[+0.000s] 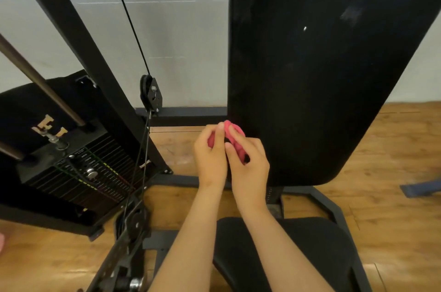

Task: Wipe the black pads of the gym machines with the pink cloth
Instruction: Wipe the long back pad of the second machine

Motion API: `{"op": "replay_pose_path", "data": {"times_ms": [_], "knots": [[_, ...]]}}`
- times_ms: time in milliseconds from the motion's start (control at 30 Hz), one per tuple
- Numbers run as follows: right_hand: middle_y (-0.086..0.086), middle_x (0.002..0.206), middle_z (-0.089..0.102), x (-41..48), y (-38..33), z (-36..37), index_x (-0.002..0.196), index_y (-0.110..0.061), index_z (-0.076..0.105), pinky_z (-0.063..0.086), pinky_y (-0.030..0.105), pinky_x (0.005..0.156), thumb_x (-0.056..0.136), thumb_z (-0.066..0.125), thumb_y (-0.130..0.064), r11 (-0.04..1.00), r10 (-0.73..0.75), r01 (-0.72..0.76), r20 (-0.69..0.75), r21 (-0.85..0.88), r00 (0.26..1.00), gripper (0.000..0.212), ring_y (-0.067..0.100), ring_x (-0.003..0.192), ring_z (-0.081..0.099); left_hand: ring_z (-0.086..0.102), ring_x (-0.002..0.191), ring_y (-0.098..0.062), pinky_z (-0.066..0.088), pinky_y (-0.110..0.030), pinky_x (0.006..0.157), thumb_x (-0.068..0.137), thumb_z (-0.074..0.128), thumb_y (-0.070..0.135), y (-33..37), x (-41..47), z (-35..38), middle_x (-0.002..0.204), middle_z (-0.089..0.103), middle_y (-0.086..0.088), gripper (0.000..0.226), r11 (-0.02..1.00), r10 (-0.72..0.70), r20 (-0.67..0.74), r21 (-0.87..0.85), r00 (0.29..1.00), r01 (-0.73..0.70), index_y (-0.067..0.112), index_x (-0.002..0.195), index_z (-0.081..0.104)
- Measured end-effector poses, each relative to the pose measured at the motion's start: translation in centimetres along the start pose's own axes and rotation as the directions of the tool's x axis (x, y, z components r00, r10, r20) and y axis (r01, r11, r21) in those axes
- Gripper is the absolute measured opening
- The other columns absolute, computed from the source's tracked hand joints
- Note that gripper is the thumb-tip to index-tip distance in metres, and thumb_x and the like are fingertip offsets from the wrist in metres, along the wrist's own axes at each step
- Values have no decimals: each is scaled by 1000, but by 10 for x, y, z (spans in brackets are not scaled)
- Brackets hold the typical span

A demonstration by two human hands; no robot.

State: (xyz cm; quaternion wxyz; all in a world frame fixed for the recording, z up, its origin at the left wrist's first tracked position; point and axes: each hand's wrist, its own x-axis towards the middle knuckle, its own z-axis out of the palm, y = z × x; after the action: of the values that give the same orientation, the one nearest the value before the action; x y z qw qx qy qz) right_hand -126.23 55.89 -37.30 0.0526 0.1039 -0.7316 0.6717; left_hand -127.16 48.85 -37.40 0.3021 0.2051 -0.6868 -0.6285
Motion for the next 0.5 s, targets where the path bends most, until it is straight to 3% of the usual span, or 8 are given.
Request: {"op": "replay_pose_path", "data": {"times_ms": [167, 300, 367, 500], "knots": [[-4, 102, 60, -13, 21, 8, 114, -20, 69, 47, 9, 77, 90, 63, -7, 999, 32, -33, -45, -21, 998, 29, 1, 95, 60, 63, 75, -10, 52, -20, 71, 98, 50, 14, -25, -5, -4, 79, 67, -3, 22, 994, -112, -10, -15, 994, 112, 6, 88, 67], [-2, 103, 62, -37, 50, 11, 114, -24, 69, 48, 9, 76, 90, 62, -6, 990, 134, -136, -49, -29, 990, 31, 0, 95, 61, 63, 72, -5, 50, -23, 70, 97, 53, 16, -63, -25, -12, 73, 66, 3, 23, 968, -240, 17, 86, 971, 237, 14, 79, 67], [-2, 105, 62, -46, 65, 10, 116, -26, 68, 49, 10, 78, 91, 62, -6, 979, 203, -203, -23, -16, 979, 34, 0, 96, 61, 59, 66, 1, 47, -21, 68, 95, 55, 15, -80, -31, -16, 67, 64, 6, 24, 950, -282, 19, 146, 959, 276, 17, 73, 65], [-8, 115, 64, -60, 89, 8, 120, -24, 67, 49, 18, 91, 90, 62, -3, 948, 317, -317, 42, -2, 947, 37, 1, 110, 59, 57, 65, -5, 46, -23, 64, 94, 57, 17, -102, -38, -21, 67, 62, 4, 26, 907, -346, 30, 268, 938, 326, 18, 68, 63]]}}
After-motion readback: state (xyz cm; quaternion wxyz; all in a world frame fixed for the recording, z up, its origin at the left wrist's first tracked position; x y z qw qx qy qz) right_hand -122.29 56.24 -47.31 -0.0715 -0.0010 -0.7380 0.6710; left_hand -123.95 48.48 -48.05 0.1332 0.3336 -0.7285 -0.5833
